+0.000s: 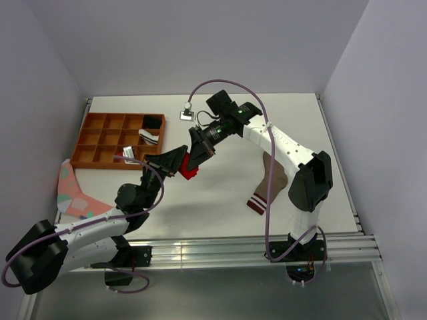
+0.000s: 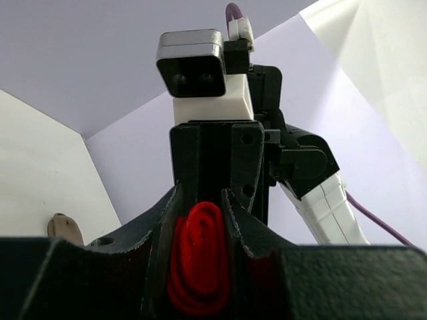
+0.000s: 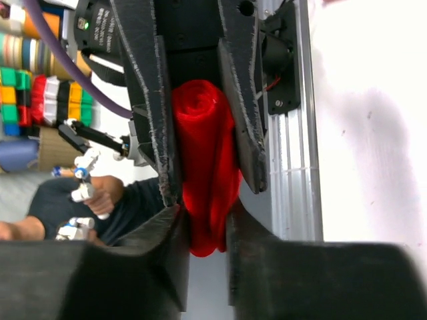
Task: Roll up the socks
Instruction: Pick up the sock at the center of the board.
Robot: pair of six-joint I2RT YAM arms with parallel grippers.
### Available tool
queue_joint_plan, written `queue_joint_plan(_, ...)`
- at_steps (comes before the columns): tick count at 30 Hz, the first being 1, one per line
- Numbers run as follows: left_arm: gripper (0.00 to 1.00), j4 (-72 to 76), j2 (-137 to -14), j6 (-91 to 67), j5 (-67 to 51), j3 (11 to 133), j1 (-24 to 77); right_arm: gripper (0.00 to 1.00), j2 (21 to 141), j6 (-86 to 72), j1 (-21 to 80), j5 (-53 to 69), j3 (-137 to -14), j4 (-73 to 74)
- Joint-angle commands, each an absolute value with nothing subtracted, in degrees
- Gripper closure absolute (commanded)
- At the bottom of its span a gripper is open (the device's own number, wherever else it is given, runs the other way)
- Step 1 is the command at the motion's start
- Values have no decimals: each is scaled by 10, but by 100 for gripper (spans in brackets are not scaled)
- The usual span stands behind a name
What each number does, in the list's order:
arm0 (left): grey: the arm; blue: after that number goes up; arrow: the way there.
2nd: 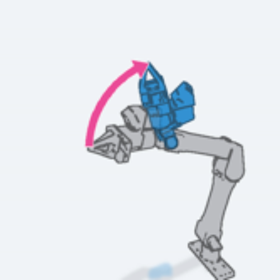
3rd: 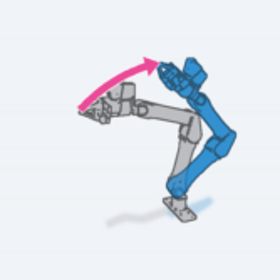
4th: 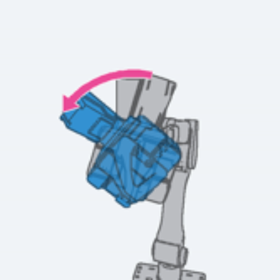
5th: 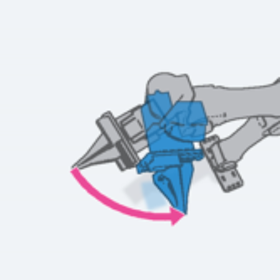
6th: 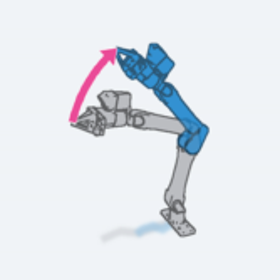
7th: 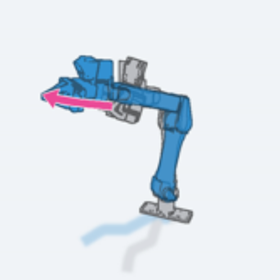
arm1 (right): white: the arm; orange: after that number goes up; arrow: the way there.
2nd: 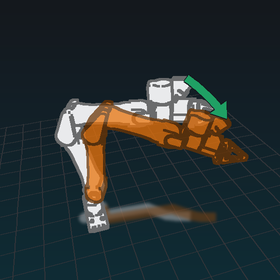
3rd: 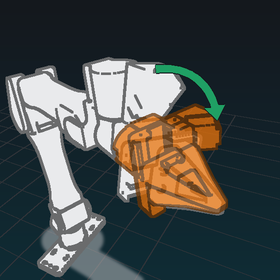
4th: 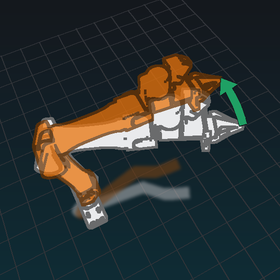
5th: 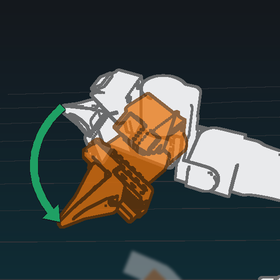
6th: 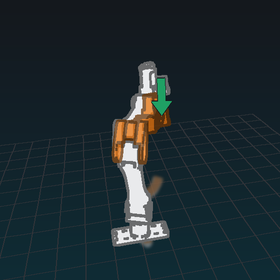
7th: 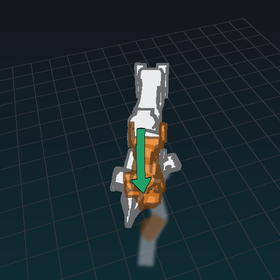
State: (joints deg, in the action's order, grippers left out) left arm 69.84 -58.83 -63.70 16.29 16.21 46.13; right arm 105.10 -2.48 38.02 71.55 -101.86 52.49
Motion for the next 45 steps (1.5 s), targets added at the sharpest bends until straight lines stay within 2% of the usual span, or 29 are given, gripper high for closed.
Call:
queue_joint_plan(1,100,701,-586,-632,156,173,459,86,1018,-23,393,703,-1035,535)
queue_joint_plan(2,100,691,-584,-632,158,173,460,95,1017,-24,392,693,-1034,534)
queue_joint_plan(4,98,682,-575,-629,160,174,459,100,1013,-21,393,680,-1036,533)
queue_joint_plan(5,88,668,-565,-628,164,176,460,100,1012,-20,392,669,-1037,533)
queue_joint_plan(7,81,647,-552,-621,174,178,460,100,1008,-22,392,659,-1037,533)
queue_joint_plan(8,73,633,-537,-618,184,177,459,100,1008,-24,392,654,-1038,532)
queue_joint_plan(13,67,596,-502,-593,195,182,459,100,1009,-24,392,639,-1042,534)
queue_joint_plan(16,57,586,-490,-590,193,183,459,100,1014,-22,392,631,-1049,538)
queue_joint_plan(20,50,573,-475,-589,200,175,459,100,1013,-20,392,620,-1056,539)
queue_joint_plan(38,47,497,-408,-592,185,146,457,100,1015,-27,385,591,-1075,540)
queue_joint_plan(45,47,497,-429,-597,154,152,458,100,1015,-31,385,592,-1076,538)
